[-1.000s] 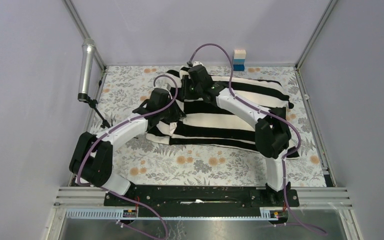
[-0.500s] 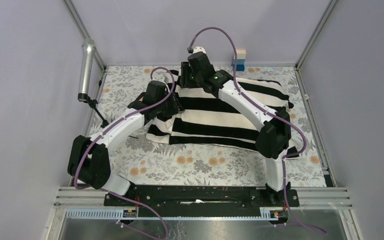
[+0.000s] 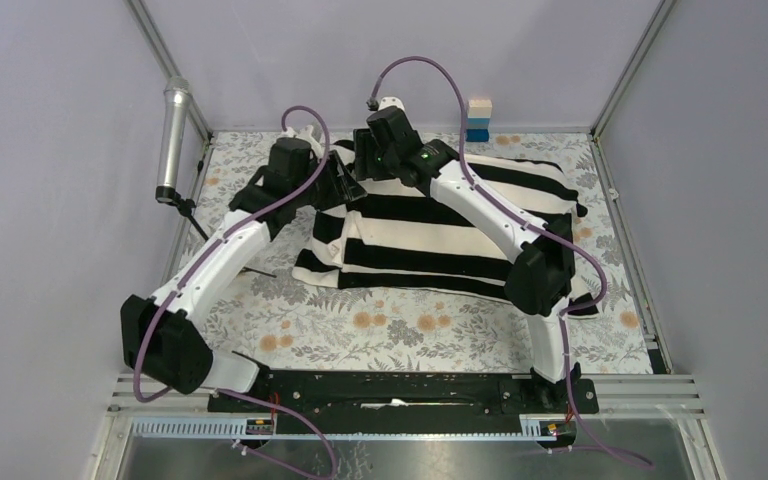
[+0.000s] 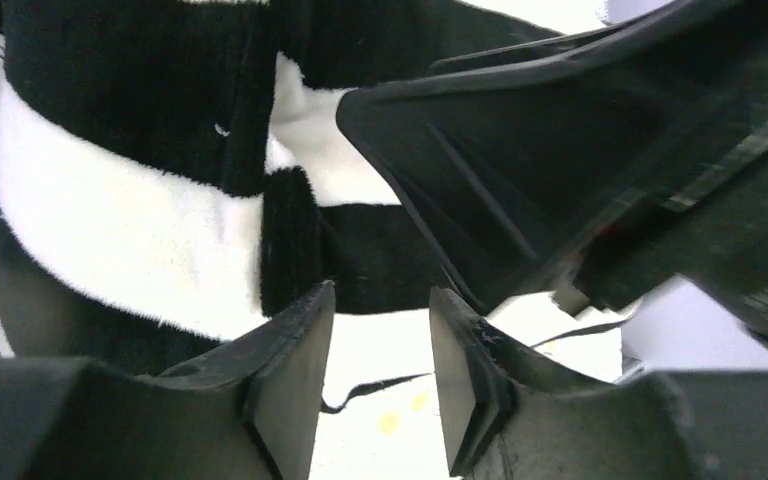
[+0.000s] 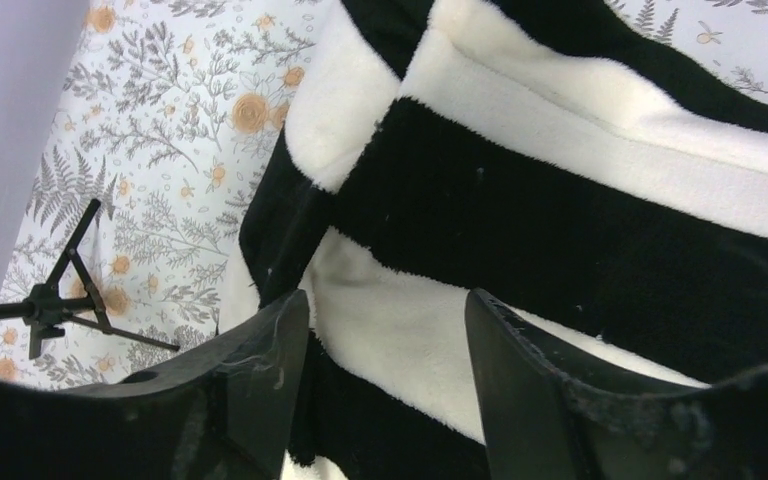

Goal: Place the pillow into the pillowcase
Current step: Reset both arms

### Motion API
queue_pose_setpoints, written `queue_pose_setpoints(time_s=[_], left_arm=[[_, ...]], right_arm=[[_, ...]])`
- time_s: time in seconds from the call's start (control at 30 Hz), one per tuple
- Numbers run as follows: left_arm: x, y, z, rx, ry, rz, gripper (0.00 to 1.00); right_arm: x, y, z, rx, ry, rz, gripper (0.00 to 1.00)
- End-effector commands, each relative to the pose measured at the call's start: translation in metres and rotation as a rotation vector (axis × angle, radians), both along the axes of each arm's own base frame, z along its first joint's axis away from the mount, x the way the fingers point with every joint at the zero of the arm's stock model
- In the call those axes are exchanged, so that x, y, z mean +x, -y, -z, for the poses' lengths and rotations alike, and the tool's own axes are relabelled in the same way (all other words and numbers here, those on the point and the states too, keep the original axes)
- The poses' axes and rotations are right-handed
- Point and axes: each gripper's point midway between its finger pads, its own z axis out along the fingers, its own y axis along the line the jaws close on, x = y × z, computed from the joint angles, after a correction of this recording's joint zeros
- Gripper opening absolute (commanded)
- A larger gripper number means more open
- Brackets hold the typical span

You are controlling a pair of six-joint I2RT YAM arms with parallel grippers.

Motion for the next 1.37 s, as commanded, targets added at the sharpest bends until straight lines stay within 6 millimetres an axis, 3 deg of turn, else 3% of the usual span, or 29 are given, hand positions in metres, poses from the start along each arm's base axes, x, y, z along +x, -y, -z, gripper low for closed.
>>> queue_pose_setpoints(time_s=[0.0, 0.1, 0.17, 0.27, 0.33, 0.4, 0.47, 0.63, 0.77, 1.33], left_arm=[[0.001, -0.008, -0.072, -0.032, 0.178, 0.021, 0.49], [-0.002, -0.013, -0.100, -0.015, 0.254, 0.030, 0.56], [-0.005, -0.017, -0.119, -0.005, 0.308, 0.034, 0.63], [-0.011, -0.023, -0.144, 0.005, 0.379, 0.031, 0.80], [-0.018, -0.028, -0.162, 0.006, 0.431, 0.027, 0.98], [-0.024, -0.033, -0.173, 0.012, 0.466, 0.017, 0.99], [-0.031, -0.037, -0.182, 0.015, 0.499, 0.017, 0.99], [-0.042, -0.051, -0.177, 0.054, 0.484, -0.019, 0.99], [-0.050, -0.058, -0.172, 0.048, 0.490, -0.045, 0.99], [-0.052, -0.064, -0.151, 0.044, 0.445, -0.090, 0.99]], right_arm=[[-0.008, 0.007, -0.060, 0.058, 0.093, -0.001, 0.69], [-0.017, 0.017, -0.087, 0.088, 0.130, 0.005, 0.83], [-0.025, 0.026, -0.104, 0.103, 0.155, 0.012, 0.99], [-0.038, 0.043, -0.128, 0.129, 0.194, 0.030, 1.00], [-0.050, 0.057, -0.144, 0.157, 0.230, 0.047, 1.00], [-0.067, 0.075, -0.171, 0.214, 0.296, 0.058, 0.99], [-0.081, 0.093, -0.174, 0.234, 0.327, 0.076, 1.00], [-0.117, 0.132, -0.183, 0.324, 0.398, 0.117, 1.00], [-0.133, 0.152, -0.179, 0.356, 0.422, 0.146, 1.00], [-0.133, 0.154, -0.167, 0.327, 0.403, 0.153, 1.00]])
